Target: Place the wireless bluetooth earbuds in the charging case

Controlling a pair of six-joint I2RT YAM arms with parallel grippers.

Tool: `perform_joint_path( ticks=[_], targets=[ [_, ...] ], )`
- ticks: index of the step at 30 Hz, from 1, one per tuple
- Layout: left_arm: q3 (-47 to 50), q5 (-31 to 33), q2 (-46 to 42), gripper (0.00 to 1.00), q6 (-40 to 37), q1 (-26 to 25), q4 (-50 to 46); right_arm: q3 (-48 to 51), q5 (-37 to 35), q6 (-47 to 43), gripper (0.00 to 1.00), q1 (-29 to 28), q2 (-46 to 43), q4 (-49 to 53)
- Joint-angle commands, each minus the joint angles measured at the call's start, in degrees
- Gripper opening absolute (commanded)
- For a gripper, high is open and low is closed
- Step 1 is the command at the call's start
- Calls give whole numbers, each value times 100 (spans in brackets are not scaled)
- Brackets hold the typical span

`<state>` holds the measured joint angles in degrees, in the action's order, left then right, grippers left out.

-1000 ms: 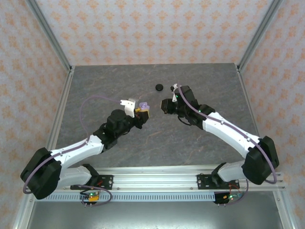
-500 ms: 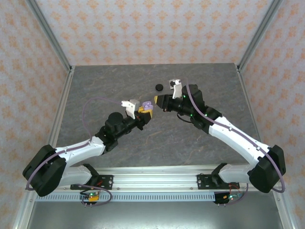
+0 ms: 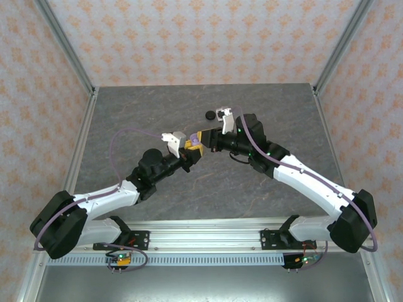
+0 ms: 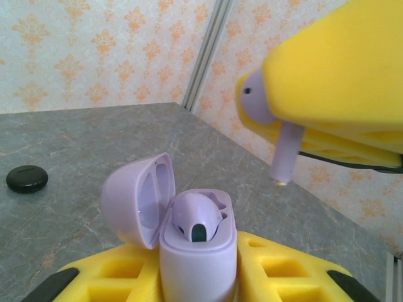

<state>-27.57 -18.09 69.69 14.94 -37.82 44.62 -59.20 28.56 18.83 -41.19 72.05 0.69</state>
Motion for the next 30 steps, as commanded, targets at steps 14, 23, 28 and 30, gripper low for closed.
perform_joint_path(
  ticks=[14, 23, 28, 30],
  targets=[
    [24, -135, -255, 29, -140, -67, 317, -175, 37, -74, 18, -47, 133, -201],
    [-20, -141, -272, 29, -196, -76, 161, -179, -74, -77, 17, -47, 148, -173],
    [-38, -154, -272, 28, -251, -85, 91, -194, -113, -84, 17, -47, 180, -130],
    [-46, -155, -272, 28, -248, -92, 82, -222, -113, -99, 17, -49, 212, -71]
  ],
)
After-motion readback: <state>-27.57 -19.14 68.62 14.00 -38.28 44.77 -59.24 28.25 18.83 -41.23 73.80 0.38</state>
